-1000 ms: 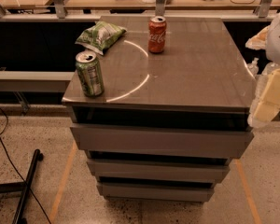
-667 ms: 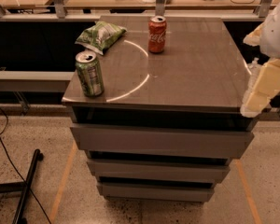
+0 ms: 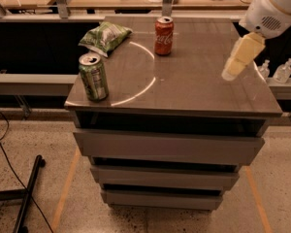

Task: Move coke can near green can

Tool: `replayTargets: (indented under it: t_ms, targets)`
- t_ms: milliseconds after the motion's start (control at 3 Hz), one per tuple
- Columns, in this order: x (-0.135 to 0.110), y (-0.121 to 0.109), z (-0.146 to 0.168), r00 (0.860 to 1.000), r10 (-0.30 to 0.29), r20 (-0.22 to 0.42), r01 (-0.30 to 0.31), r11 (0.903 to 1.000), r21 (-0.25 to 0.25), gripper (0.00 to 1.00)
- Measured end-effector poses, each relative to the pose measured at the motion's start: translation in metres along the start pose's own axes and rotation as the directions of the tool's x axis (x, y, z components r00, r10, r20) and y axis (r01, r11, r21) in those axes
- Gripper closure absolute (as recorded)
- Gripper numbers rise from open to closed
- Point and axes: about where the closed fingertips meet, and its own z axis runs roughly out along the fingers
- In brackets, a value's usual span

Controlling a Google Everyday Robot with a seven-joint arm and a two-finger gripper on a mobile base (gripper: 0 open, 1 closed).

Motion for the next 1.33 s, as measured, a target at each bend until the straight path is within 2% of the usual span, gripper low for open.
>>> replayTargets:
  t_ms: [333, 667, 1000, 1333]
  targets:
    - [-0.024, -0.064, 0.035, 0.992, 0.067, 0.107, -0.072, 0.9961, 0.051, 0.0]
    - [-0.052, -0.119, 0.056, 0.966, 0.126, 0.225, -0.153, 0.9825, 0.107, 0.0]
    - [-0.075, -0.152, 0.068, 0.914, 0.181, 0.362, -0.236, 0.9649, 0.114, 0.0]
    - [-0.115, -0.166, 0.086, 0.839, 0.212, 0.501, -0.276, 0.9595, 0.056, 0.0]
